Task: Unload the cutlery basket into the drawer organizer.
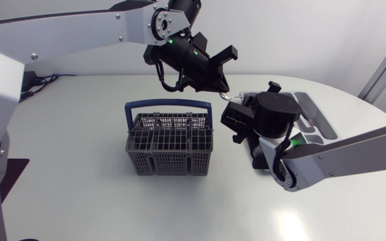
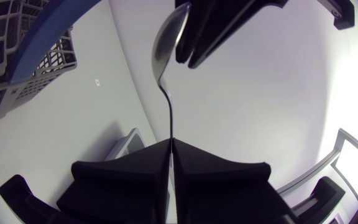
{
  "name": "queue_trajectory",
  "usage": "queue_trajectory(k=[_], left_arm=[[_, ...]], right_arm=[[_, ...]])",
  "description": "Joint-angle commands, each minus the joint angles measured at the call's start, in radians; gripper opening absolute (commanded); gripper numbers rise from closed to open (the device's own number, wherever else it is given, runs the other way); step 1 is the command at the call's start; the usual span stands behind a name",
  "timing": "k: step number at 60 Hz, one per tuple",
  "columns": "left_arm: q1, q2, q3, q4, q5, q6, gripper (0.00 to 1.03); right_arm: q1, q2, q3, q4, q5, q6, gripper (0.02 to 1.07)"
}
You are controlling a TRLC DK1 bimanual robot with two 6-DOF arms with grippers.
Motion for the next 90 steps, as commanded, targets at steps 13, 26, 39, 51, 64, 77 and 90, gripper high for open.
queue_trajectory(k=[13,26,39,51,64,77,90], left_arm=[[-0.006,-0.054,-0.034,0.004,0.011,-0.024,0.22],[0.029,-0.097,-0.085,-0.012,0.006,-0.005,0.69],[0.035,-0.109,-0.105,-0.012,0.005,-0.003,0.69],[0.006,-0.092,-0.088,-0.013,0.005,-0.005,0.69],[-0.020,-0.063,-0.049,-0.030,0.003,-0.005,0.68],[-0.029,-0.025,-0.008,-0.042,-0.001,-0.003,0.59],[-0.017,0.007,0.012,-0.047,-0.031,-0.003,0.33]], right_arm=[[-0.003,0.027,0.022,0.018,0.010,-0.020,0.08],[-0.006,0.026,0.009,0.020,0.010,-0.020,0.08],[-0.018,0.023,0.017,0.020,0.007,-0.020,0.08],[-0.038,0.024,0.031,0.020,0.005,-0.022,0.08],[-0.044,0.017,0.045,0.020,0.005,-0.032,0.08],[-0.047,0.017,0.057,0.020,0.005,-0.037,0.08],[-0.049,0.017,0.049,0.020,0.005,-0.036,0.08]])
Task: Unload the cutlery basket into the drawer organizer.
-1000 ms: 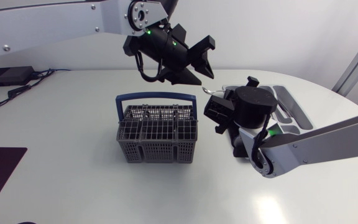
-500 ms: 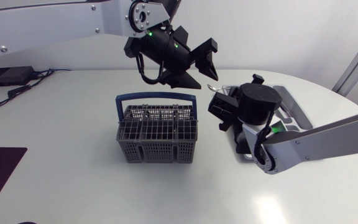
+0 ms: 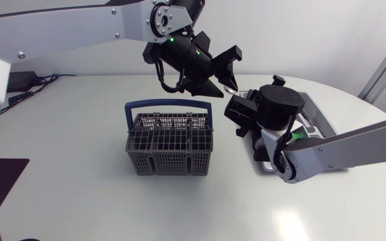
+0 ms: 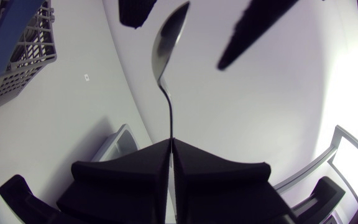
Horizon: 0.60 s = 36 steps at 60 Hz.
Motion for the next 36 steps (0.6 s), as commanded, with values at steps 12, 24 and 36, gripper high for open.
queue_trajectory(k=[12,24,36], left_arm=[[0.006,0.047,0.047,-0.013,-0.028,-0.006,0.29],[0.007,0.050,0.055,-0.015,-0.043,-0.006,0.23],[0.012,0.049,0.063,-0.013,-0.047,-0.006,0.23]], right_arm=[[-0.006,0.002,0.009,0.021,0.005,-0.021,0.08],[-0.006,0.001,0.001,0.021,0.002,-0.019,0.08],[0.003,0.001,-0.010,0.025,0.002,-0.019,0.08]])
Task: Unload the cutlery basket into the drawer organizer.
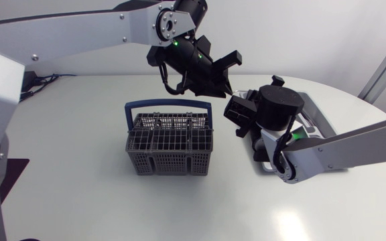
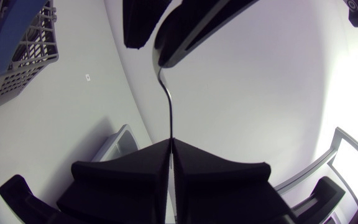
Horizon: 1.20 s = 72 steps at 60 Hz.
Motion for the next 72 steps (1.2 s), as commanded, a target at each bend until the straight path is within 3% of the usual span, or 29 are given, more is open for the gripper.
queue_trajectory(k=[1,23,30,51,54,66,72], left_arm=[[0.011,0.019,0.038,-0.006,-0.012,-0.006,0.23],[0.011,0.025,0.048,0.006,-0.031,-0.006,0.23],[0.013,0.025,0.048,0.008,-0.037,-0.006,0.15],[0.010,0.025,0.039,0.020,-0.038,-0.001,0.08],[0.010,0.020,0.034,0.022,-0.038,0.002,0.08],[0.016,-0.006,0.016,0.031,-0.038,0.025,0.07],[0.023,-0.029,-0.001,0.037,-0.040,0.038,0.07]], right_arm=[[0.003,0.001,-0.011,0.026,0.006,-0.012,0.08],[0.026,0.001,-0.035,0.029,0.010,-0.005,0.08],[0.030,0.001,-0.035,0.029,0.012,-0.005,0.08],[0.042,-0.005,-0.043,0.029,0.012,-0.004,0.10],[0.044,-0.019,-0.051,0.029,0.010,0.008,0.15],[0.036,-0.084,-0.089,0.029,-0.010,0.027,0.68],[0.023,-0.124,-0.117,0.027,-0.040,0.027,0.78]])
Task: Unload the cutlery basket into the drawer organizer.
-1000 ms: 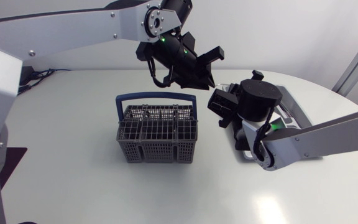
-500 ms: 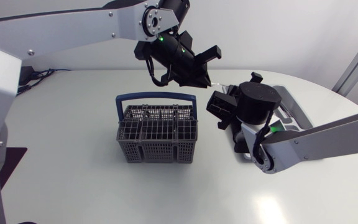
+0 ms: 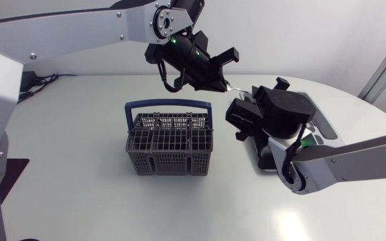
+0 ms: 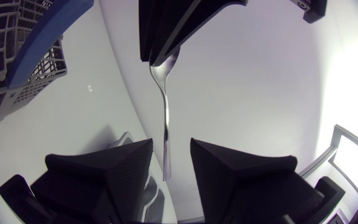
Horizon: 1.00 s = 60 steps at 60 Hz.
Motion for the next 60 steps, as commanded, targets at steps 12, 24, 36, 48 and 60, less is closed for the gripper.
queue_trajectory(k=[12,24,36,48,60], left_arm=[[0.032,-0.061,-0.033,0.011,-0.003,0.073,0.07],[0.031,-0.075,-0.051,0.022,-0.001,0.128,0.07],[0.003,-0.055,-0.015,-0.024,-0.028,0.185,0.06],[-0.020,0.019,0.116,-0.204,-0.037,0.283,0.06],[-0.044,0.028,0.131,-0.237,-0.063,0.325,0.06]], right_arm=[[-0.138,-0.193,-0.087,-0.096,-0.183,0.089,0.89],[-0.314,-0.333,0.028,-0.648,-0.548,0.343,0.89],[-0.358,-0.363,0.140,-0.871,-0.709,0.378,0.89],[-0.311,-0.343,0.187,-0.901,-0.729,0.373,0.78],[-0.219,-0.285,0.200,-0.903,-0.709,0.358,0.75]])
